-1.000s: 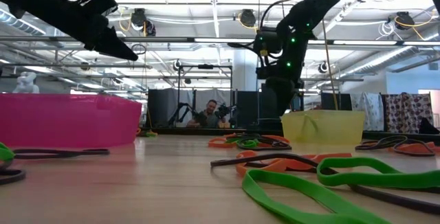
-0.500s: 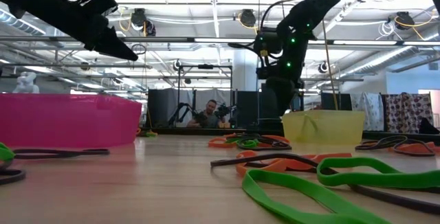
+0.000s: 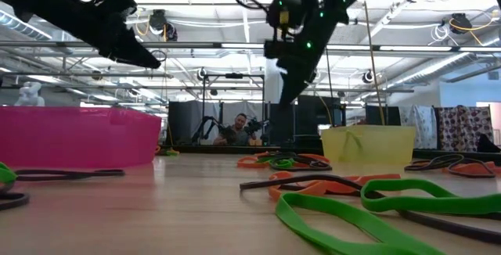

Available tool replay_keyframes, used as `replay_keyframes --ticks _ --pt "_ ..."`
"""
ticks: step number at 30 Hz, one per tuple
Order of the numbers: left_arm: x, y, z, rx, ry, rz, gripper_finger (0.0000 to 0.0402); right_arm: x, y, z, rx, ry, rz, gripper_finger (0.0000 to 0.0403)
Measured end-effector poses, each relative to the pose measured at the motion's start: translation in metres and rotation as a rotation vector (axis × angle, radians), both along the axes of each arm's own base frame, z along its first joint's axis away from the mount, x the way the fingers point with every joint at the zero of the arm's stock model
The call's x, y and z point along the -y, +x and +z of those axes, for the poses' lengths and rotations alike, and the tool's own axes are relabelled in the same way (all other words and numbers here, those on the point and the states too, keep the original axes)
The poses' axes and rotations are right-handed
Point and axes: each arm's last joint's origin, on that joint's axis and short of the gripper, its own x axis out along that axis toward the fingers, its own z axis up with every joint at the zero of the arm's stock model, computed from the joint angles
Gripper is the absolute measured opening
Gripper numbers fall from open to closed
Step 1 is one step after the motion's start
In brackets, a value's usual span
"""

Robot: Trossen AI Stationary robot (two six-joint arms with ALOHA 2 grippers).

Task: Sort rubber bands into baskets
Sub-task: Put the green rubber band into the yellow bin

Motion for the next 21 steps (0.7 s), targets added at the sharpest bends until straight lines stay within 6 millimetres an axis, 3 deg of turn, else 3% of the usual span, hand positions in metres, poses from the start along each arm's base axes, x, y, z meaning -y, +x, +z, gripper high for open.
replay_keyframes --ticks 5,12,17,21 --pt "-0.002 0.008 -0.005 -0.024 -0.011 0.001 0.0148 -0.051 0.013 0.001 0.056 0.156 0.135 0.0" --pt "-0.004 0.02 -0.012 -0.055 -0.004 -0.028 0.0148 -0.12 0.021 -0.003 0.051 0.148 0.35 0.0" --pt "-0.003 0.021 -0.013 -0.056 -0.01 -0.043 0.0148 -0.152 0.028 -0.026 0.002 0.149 0.434 0.0" --pt "-0.002 0.021 -0.013 -0.056 -0.02 -0.076 0.0148 -0.162 0.032 -0.054 -0.077 0.165 0.434 0.0"
